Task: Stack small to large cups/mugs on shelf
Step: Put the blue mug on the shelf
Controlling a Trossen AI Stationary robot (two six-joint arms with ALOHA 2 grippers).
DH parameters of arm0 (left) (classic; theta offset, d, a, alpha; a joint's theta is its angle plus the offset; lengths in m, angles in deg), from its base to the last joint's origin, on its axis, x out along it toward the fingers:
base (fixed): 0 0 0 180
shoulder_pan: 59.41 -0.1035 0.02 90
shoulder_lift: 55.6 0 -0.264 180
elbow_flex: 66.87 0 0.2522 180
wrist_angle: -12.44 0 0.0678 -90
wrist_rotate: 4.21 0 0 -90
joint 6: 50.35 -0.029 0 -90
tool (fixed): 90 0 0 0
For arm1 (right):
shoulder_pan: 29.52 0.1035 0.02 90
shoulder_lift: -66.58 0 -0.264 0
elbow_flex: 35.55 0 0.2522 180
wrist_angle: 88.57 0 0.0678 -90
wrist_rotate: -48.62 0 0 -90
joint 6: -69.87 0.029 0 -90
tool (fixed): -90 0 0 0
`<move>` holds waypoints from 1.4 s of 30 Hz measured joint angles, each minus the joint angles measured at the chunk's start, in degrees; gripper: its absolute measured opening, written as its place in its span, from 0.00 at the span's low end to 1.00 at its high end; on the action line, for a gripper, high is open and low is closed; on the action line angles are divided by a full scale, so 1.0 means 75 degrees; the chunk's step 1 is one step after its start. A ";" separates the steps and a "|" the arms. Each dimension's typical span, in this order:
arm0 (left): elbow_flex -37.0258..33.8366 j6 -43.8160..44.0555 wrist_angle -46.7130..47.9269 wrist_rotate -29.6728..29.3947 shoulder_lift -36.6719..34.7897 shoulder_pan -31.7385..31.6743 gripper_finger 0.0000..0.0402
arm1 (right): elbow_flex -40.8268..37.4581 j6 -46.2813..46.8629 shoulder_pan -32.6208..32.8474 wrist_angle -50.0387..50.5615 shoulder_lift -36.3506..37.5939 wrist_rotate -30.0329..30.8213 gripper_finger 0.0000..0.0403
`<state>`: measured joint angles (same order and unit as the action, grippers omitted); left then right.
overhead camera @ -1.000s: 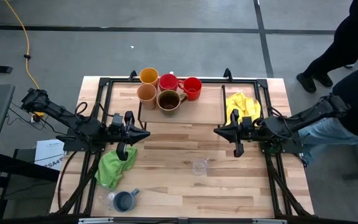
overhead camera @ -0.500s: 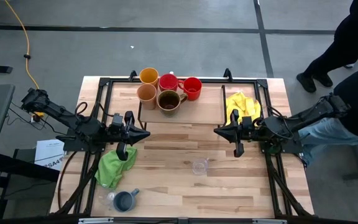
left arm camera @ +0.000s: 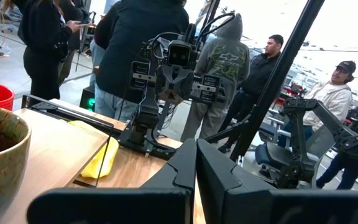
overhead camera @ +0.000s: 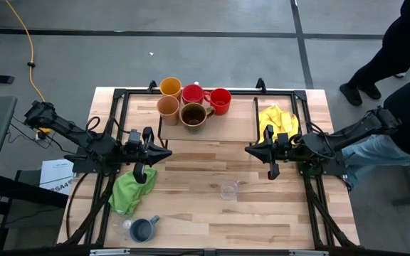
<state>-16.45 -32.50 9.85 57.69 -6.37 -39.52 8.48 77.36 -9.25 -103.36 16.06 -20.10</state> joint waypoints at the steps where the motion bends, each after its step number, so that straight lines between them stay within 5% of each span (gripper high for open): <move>1: 0.0001 0.0000 0.0001 0.0000 0.0000 -0.0001 0.00 | 0.0002 0.0000 0.0000 0.0000 -0.0001 0.0000 0.00; 5: 0.0110 0.0027 0.0360 0.0000 0.0003 0.0000 0.00 | 0.0000 -0.0001 0.0000 0.0000 -0.0001 0.0000 0.00; 9: 0.0950 0.0473 0.2418 0.0000 0.0147 -0.0001 0.05 | 0.0000 0.0001 0.0000 0.0000 -0.0001 0.0000 0.00; 16: 0.3330 0.1786 0.6739 0.0643 0.1285 0.0075 0.30 | 0.0000 0.0001 0.0000 0.0000 -0.0001 0.0003 0.00; 22: 0.4837 0.2992 0.9563 0.1593 0.2704 0.1084 0.51 | 0.0000 0.0200 0.0000 0.0001 -0.0001 0.0003 0.00; 33: 0.4902 0.4719 1.0007 0.2010 0.4917 0.3925 0.55 | 0.0000 0.0172 0.0000 0.0039 -0.0001 0.0003 0.00; 42: 0.4899 0.5543 1.0488 0.1971 0.6245 0.4129 0.56 | 0.0000 0.0138 0.0000 0.0067 -0.0001 0.0003 0.00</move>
<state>20.29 9.07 88.51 72.47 40.47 -8.55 8.48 78.40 -9.25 -102.86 16.05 -20.08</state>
